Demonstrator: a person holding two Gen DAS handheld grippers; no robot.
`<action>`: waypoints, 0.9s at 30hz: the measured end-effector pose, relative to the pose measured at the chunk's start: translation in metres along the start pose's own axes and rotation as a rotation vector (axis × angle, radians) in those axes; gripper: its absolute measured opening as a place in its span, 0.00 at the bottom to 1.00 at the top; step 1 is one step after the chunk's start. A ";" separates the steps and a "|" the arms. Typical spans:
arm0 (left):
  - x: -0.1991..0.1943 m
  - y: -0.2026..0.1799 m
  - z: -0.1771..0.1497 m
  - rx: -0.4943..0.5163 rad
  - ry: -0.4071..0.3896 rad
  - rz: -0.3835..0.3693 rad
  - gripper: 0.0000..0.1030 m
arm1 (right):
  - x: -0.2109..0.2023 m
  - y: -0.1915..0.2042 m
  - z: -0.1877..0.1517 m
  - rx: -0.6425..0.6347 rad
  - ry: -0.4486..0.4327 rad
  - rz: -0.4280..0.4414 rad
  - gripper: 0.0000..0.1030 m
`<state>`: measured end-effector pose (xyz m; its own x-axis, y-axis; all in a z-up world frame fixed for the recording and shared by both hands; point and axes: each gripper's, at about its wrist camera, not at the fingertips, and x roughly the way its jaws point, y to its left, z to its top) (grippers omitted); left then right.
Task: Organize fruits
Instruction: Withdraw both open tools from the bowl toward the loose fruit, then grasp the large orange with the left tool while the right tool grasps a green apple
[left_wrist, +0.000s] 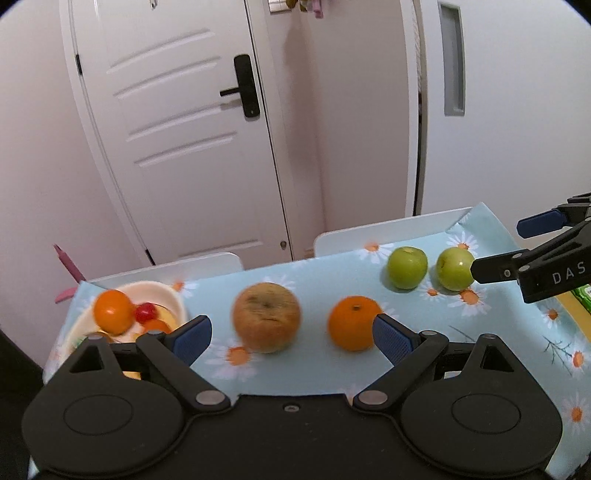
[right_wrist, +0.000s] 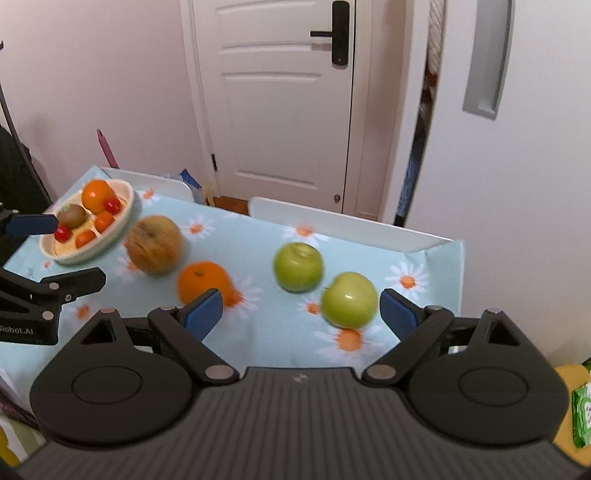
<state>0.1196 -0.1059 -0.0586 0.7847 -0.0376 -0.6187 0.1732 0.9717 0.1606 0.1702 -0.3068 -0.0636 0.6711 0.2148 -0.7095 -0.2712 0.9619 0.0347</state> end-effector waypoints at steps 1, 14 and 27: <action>0.006 -0.006 0.000 -0.006 0.006 -0.001 0.94 | 0.004 -0.005 -0.001 -0.004 0.001 0.004 1.00; 0.083 -0.045 -0.012 -0.041 0.075 0.015 0.87 | 0.059 -0.045 -0.019 -0.007 0.042 0.065 1.00; 0.114 -0.055 -0.010 -0.068 0.104 0.002 0.62 | 0.086 -0.049 -0.019 -0.013 0.051 0.099 1.00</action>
<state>0.1939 -0.1611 -0.1457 0.7186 -0.0150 -0.6952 0.1287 0.9854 0.1117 0.2281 -0.3387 -0.1397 0.6044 0.2999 -0.7381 -0.3440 0.9339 0.0977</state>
